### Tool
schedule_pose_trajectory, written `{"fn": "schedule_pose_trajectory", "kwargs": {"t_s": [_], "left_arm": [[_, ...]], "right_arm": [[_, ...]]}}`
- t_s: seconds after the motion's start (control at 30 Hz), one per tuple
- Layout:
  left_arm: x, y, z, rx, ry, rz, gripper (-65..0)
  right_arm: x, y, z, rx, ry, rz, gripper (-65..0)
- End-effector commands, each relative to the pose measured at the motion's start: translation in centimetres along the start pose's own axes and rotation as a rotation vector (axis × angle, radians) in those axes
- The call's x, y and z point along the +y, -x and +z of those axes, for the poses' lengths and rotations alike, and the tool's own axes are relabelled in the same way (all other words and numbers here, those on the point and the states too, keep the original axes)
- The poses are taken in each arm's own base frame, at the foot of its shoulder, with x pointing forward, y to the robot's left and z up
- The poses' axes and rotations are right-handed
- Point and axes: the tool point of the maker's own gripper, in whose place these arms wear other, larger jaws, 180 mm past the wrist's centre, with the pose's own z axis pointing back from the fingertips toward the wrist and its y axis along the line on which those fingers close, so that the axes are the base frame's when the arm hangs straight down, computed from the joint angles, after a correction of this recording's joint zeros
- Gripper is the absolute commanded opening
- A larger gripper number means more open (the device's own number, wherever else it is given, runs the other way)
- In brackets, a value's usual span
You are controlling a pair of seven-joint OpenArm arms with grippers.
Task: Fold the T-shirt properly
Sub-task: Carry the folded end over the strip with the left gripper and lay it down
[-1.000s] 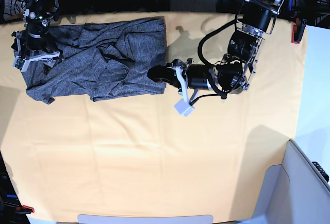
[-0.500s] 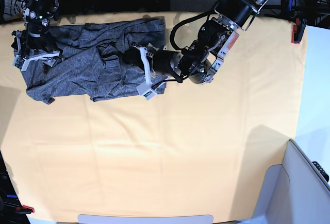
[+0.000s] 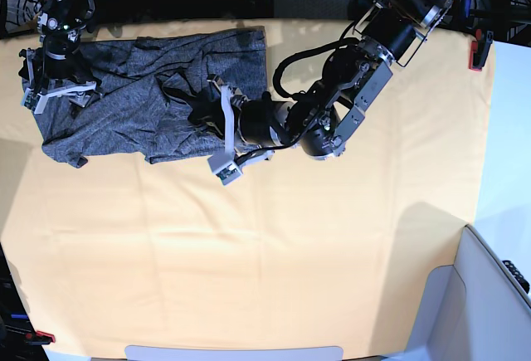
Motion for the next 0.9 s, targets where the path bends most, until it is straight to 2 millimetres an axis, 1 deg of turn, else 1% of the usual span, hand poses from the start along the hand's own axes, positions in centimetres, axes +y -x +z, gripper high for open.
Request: {"fn": "schedule_pose_trajectory", "kwargs": {"t_s": [0.0, 0.17, 0.23, 0.33, 0.43, 0.5, 0.6, 0.67, 0.77, 0.87], "left_arm": [[-0.3, -1.4, 0.3, -0.037, 0.002, -0.025, -64.4], [0.9, -0.7, 0.2, -0.017, -0.057, -0.046, -64.4], [1.8, -0.3, 0.1, 0.0, -0.114, -0.079, -64.4], [2.4, 0.2, -0.3, 0.017, -0.173, -0.114, -64.4], [3.5, 0.5, -0.2, 0.036, -0.24, -0.155, -64.4], [3.3, 0.3, -0.5, 0.031, -0.25, -0.167, -64.4], [3.5, 0.7, -0.9, 0.009, -0.269, -0.17, -64.4], [3.9, 1.8, -1.7, 0.032, -0.278, -0.177, -64.4], [3.6, 3.2, -3.3, 0.06, -0.267, -0.206, -64.4], [3.4, 4.0, -4.0, 0.075, -0.258, -0.218, -64.4]], "right_arm": [[-0.1, -1.6, 0.1, -0.054, 0.001, 0.007, -18.0], [-0.1, -1.6, 0.1, -0.054, 0.001, 0.007, -18.0], [-0.1, -1.6, 0.1, -0.054, 0.001, 0.007, -18.0], [-0.1, -1.6, 0.1, -0.054, 0.001, 0.007, -18.0], [-0.1, -1.5, 0.1, -0.054, 0.001, 0.006, -18.0], [0.1, -1.3, 0.2, -0.049, -0.001, -0.002, -18.0], [0.1, -1.2, 0.2, -0.047, 0.0, -0.004, -18.0], [0.2, -1.2, 0.2, -0.046, -0.001, -0.005, -18.0], [0.3, -1.1, 0.2, -0.044, -0.002, -0.009, -18.0], [0.2, -1.1, 0.2, -0.045, -0.001, -0.008, -18.0]]}}
